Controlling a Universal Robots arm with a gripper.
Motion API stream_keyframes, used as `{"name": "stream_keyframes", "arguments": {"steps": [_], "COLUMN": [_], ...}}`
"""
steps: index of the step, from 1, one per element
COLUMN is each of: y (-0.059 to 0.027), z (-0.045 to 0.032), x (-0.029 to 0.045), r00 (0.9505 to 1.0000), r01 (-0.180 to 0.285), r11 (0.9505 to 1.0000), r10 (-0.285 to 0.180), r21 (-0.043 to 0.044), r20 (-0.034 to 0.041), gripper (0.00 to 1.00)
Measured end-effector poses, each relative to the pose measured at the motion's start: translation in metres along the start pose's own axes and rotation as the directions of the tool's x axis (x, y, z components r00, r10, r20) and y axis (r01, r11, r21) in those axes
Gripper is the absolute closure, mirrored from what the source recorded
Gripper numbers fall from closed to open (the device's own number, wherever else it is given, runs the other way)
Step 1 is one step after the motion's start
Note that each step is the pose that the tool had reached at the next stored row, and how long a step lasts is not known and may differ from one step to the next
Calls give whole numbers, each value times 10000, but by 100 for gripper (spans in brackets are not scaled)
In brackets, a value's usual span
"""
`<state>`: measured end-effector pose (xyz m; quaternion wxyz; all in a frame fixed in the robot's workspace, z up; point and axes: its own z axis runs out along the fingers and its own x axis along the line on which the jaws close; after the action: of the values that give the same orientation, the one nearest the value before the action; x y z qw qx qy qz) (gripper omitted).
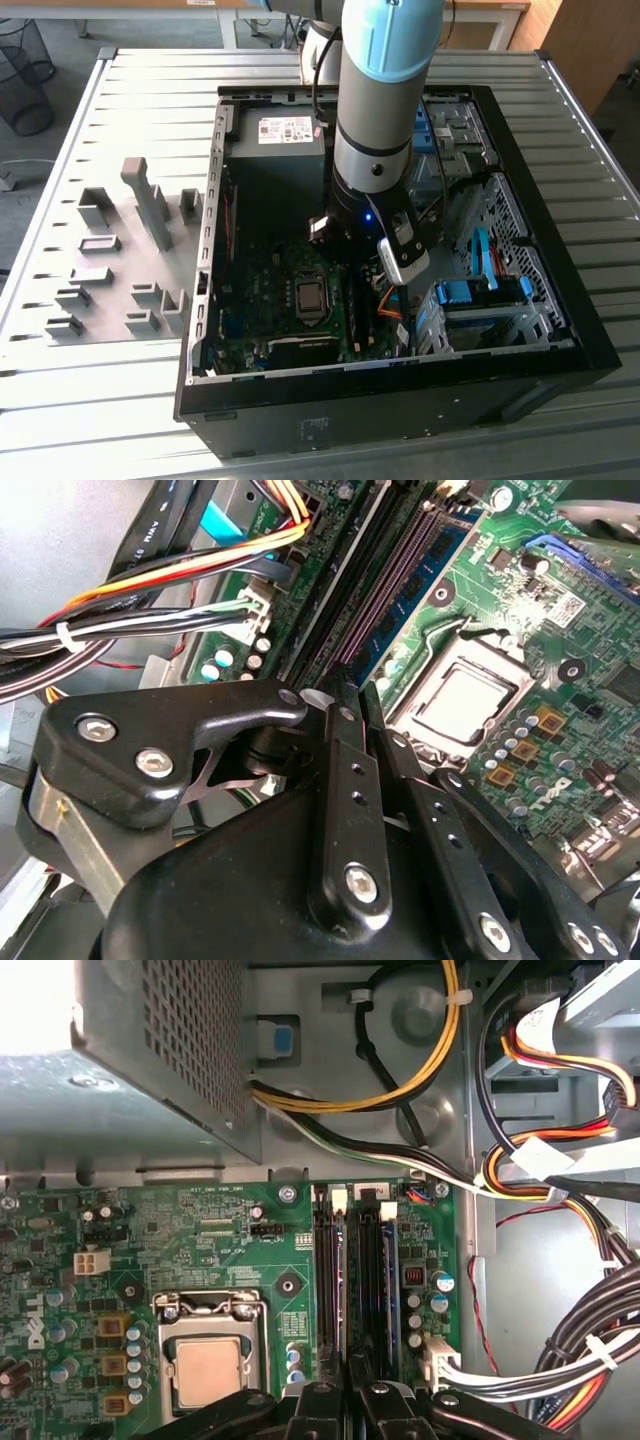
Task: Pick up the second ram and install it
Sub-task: 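Insert the second ram into the second slot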
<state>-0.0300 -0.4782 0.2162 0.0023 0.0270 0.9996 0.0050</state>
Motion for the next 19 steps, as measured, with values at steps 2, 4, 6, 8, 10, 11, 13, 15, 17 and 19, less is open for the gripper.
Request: {"name": "stream_keyframes", "arguments": {"steps": [2, 4, 6, 8, 10, 11, 13, 15, 17, 19], "y": [-1, -1, -1, -1, 0, 0, -1, -1, 0, 0], "z": [5, 8, 10, 11, 9, 8, -1, -13, -13, -12], "x": [0, 0, 0, 0, 0, 0, -2, -2, -3, -8], "r00": [10000, 10000, 10000, 10000, 10000, 10000, 10000, 10000, 10000, 10000], "r01": [-3, -5, -5, -5, -5, -5, -5, -4, 5, 14], "r11": [10000, 10000, 10000, 10000, 10000, 10000, 10000, 10000, 10000, 10000], "r10": [3, 5, 5, 5, 5, 5, 5, 4, -5, -14], "r21": [-21, -29, -30, -30, -32, -33, -28, -27, -29, -29], "r20": [-1, -2, -2, -3, -9, -10, -19, -29, -35, -36], "gripper": [86, 86, 86, 86, 86, 86, 86, 86, 86, 86]}}
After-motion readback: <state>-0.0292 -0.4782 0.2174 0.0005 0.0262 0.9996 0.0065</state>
